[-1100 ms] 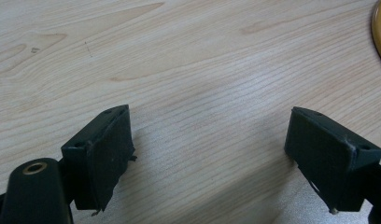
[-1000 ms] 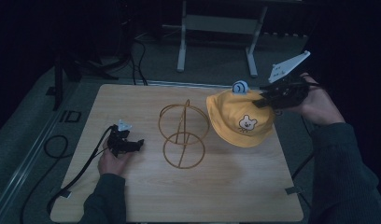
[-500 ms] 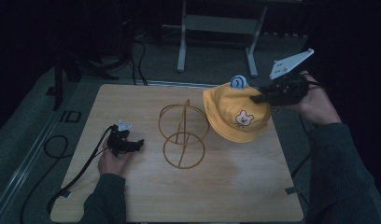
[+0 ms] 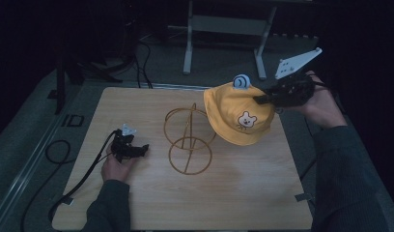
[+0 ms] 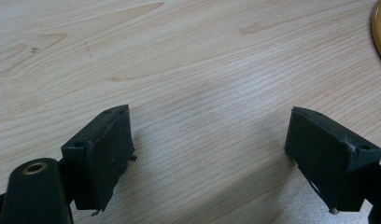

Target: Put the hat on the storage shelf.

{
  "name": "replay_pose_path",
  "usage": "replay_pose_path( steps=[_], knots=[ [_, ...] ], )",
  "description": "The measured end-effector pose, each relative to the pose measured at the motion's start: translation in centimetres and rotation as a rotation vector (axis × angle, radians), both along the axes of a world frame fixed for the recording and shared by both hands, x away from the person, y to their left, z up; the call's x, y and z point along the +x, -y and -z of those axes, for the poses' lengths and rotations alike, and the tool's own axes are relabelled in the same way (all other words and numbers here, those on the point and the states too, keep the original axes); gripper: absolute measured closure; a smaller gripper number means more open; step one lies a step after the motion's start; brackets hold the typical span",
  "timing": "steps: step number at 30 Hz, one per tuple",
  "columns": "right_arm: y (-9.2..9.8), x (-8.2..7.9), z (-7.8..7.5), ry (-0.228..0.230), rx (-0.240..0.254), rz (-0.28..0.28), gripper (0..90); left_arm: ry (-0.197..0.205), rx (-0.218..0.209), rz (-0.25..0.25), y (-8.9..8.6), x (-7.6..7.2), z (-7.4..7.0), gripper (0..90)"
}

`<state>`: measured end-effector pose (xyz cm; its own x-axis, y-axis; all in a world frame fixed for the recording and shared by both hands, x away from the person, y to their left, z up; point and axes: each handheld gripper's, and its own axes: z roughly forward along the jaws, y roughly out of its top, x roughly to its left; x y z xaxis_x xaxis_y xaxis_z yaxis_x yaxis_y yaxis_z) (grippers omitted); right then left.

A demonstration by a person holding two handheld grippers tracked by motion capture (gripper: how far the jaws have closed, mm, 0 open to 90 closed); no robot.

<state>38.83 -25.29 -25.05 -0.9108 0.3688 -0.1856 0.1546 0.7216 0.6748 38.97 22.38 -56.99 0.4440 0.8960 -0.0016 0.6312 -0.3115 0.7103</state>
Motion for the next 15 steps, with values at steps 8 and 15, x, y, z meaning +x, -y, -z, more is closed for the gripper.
replay_pose_path(
  steps=[8,15],
  knots=[
    [-1.0,-0.1,-0.4,0.005,-0.002,-0.02,77.6,0.0,0.0,0.0,0.0,0.0,0.0,15.0],
    [-1.9,-0.2,-0.9,0.016,-0.016,-0.032,77.7,0.0,0.0,0.0,0.0,0.0,0.0,15.0]
  ],
)
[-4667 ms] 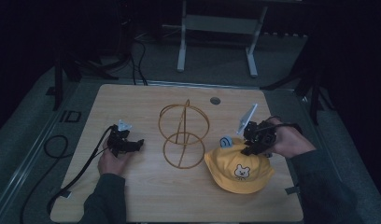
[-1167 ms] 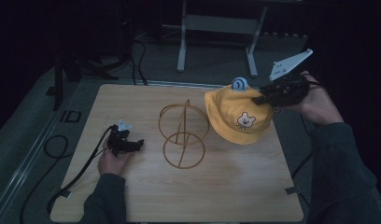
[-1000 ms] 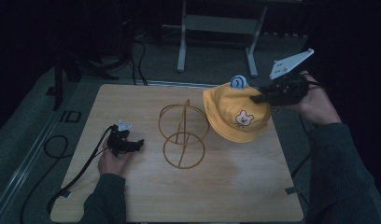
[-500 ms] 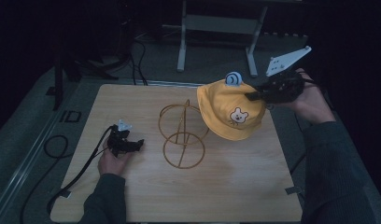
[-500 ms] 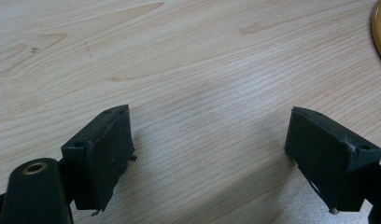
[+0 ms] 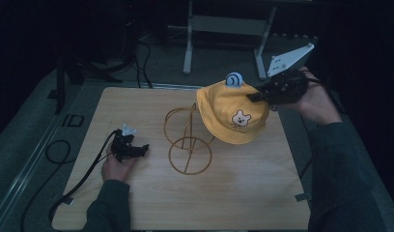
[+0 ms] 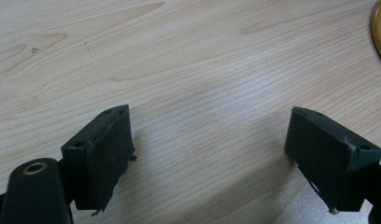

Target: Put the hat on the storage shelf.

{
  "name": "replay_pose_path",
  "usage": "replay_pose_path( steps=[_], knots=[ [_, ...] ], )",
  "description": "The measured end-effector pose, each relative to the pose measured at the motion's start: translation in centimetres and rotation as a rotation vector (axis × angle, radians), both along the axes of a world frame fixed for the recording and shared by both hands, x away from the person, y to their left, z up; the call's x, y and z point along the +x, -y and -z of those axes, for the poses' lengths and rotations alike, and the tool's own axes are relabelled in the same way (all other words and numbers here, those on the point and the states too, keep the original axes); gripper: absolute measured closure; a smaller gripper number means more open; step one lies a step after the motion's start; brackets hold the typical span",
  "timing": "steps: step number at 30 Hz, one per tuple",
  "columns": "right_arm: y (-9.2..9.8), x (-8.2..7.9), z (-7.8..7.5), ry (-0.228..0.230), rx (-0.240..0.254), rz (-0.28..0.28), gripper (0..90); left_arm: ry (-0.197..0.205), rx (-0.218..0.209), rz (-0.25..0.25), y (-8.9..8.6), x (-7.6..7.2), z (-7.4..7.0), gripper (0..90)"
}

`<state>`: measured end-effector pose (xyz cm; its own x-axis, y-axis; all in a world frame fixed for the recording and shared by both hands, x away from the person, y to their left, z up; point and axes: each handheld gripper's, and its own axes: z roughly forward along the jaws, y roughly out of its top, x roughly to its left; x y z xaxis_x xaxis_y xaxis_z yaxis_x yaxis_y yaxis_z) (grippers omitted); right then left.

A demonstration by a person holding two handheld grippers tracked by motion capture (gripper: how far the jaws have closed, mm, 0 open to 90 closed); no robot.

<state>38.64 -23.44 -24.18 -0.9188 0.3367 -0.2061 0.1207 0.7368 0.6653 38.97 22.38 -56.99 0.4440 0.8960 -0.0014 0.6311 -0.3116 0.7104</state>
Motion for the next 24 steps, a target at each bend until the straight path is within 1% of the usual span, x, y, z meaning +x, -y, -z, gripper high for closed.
replay_pose_path(
  steps=[24],
  knots=[
    [-3.7,0.3,-0.6,0.013,-0.038,-0.053,77.6,0.0,0.0,0.001,0.0,0.0,0.0,15.0]
  ],
)
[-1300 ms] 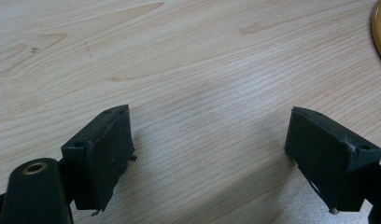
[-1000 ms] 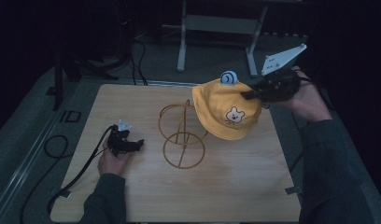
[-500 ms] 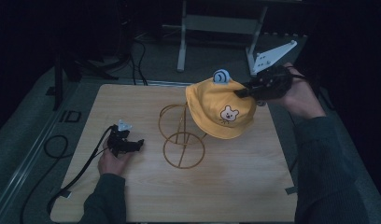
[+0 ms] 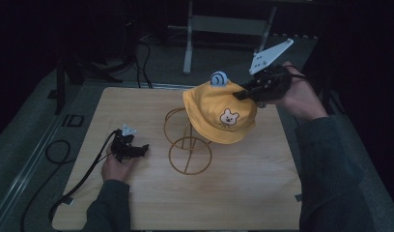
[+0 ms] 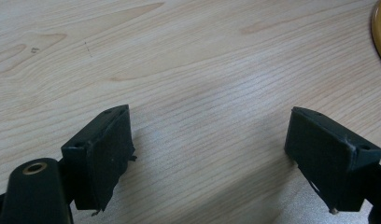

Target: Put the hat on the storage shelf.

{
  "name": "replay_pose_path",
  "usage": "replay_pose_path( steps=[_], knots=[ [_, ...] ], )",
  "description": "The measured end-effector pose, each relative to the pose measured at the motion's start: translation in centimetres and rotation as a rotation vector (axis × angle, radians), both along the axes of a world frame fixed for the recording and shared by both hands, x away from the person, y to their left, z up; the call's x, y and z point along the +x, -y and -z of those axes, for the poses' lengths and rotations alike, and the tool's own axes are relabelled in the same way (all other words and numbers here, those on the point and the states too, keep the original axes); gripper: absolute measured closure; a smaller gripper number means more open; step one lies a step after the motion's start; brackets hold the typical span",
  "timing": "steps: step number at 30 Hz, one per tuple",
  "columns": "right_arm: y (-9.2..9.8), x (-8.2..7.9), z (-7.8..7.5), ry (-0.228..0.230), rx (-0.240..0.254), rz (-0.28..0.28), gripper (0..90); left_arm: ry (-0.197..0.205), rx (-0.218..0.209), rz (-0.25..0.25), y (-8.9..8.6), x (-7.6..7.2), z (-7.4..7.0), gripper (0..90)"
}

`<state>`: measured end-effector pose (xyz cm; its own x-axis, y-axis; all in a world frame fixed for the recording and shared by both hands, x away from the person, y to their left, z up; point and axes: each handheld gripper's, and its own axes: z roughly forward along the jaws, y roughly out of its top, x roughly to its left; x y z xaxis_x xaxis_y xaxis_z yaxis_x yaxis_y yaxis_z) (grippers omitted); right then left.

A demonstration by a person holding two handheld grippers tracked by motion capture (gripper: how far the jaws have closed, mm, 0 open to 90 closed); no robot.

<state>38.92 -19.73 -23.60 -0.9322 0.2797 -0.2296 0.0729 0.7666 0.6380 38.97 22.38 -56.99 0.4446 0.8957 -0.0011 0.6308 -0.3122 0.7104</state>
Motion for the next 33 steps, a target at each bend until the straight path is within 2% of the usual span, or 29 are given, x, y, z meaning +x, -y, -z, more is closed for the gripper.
replay_pose_path(
  steps=[14,33],
  knots=[
    [-2.2,0.1,-0.3,0.006,-0.033,-0.028,77.6,-0.001,0.001,0.003,0.0,0.0,0.0,15.0],
    [-5.1,0.2,-0.2,0.01,-0.052,-0.069,77.5,0.0,0.0,0.003,0.0,0.0,0.0,15.0]
  ],
)
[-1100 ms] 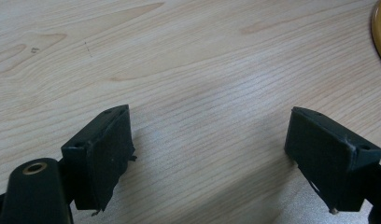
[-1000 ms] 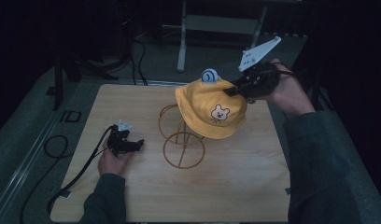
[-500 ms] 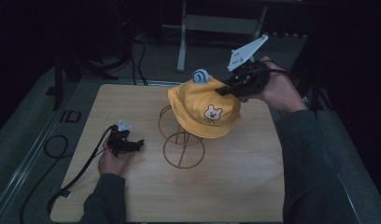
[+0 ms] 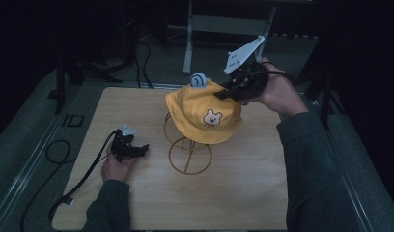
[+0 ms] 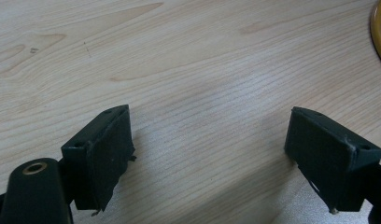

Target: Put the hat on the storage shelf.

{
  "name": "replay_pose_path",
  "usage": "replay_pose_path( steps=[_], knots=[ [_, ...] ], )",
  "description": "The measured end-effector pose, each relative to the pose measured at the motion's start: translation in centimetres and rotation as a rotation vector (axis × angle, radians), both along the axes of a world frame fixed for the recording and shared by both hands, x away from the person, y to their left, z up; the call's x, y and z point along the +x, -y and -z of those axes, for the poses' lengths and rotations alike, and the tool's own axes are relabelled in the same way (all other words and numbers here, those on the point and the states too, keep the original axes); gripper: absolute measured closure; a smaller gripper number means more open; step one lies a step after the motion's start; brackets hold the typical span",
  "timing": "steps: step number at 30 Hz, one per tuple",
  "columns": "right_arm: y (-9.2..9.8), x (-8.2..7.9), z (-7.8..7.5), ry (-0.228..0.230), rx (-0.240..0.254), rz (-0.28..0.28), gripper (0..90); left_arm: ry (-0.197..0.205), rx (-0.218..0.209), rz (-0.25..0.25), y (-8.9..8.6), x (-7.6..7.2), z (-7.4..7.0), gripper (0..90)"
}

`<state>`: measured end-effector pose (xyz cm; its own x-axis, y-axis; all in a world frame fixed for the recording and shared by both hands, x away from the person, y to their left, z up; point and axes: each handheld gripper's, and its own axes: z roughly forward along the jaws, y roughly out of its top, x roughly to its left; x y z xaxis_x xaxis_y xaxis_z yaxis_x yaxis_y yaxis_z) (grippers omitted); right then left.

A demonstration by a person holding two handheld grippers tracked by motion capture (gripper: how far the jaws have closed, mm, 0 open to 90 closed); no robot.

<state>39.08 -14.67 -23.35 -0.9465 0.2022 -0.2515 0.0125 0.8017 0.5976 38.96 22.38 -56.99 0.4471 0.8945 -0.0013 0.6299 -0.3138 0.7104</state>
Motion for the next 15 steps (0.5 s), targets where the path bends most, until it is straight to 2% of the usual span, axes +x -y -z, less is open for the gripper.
replay_pose_path(
  steps=[15],
  knots=[
    [-2.1,0.2,0.7,-0.023,-0.026,-0.03,77.3,0.0,0.0,0.0,0.0,0.0,0.0,15.0]
  ],
)
